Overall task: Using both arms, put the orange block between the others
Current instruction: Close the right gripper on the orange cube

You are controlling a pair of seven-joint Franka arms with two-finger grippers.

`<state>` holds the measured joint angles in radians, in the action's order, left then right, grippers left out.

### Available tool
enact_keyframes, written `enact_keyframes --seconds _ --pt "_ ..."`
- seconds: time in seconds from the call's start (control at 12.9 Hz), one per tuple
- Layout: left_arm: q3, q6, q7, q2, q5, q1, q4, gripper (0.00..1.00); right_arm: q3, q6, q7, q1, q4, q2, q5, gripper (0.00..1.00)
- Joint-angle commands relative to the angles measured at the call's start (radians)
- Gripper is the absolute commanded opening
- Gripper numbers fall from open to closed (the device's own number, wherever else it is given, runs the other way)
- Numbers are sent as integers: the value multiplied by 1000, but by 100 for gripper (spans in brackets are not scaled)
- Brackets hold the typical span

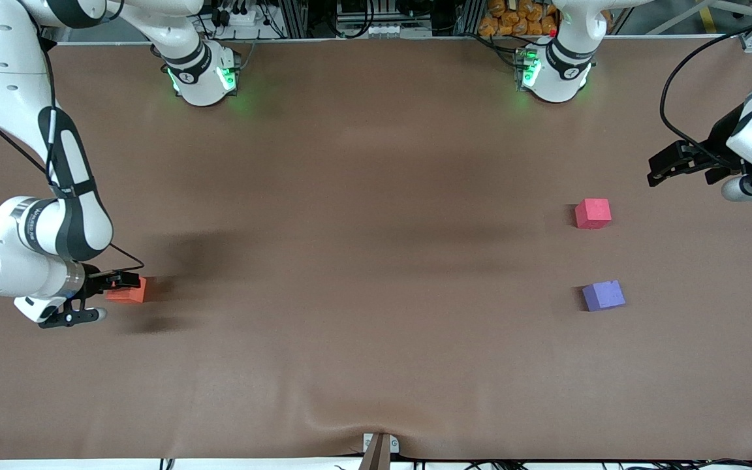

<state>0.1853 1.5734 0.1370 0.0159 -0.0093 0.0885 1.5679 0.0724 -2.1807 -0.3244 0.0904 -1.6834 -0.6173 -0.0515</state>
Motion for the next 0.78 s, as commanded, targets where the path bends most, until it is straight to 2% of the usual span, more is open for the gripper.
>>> enact_keyframes --seconds 0.0,0.31,0.39,0.47,0.54,0.62,0.7 --pt "0 -9 -11 -36 0 5 6 100 -8 -36 -5 23 18 -38 12 100" --pt "0 -38 -10 -39 0 7 3 100 -8 -40 -5 41 13 -54 1 100" --pt "-1 -36 -10 -39 -7 7 0 100 -9 -44 -4 40 16 -59 -4 95" --pt "0 -35 -11 -37 -11 7 0 100 -10 -42 8 40 16 -62 -5 42" --pt "2 -30 -11 -34 -12 1 0 100 -10 -42 33 40 16 -62 -5 14" --pt "3 -30 -11 -33 -9 -4 3 100 -10 -42 45 38 18 -62 -5 0" --pt "17 -32 -13 -36 -11 -1 6 100 -10 -41 45 34 21 -61 -4 0"
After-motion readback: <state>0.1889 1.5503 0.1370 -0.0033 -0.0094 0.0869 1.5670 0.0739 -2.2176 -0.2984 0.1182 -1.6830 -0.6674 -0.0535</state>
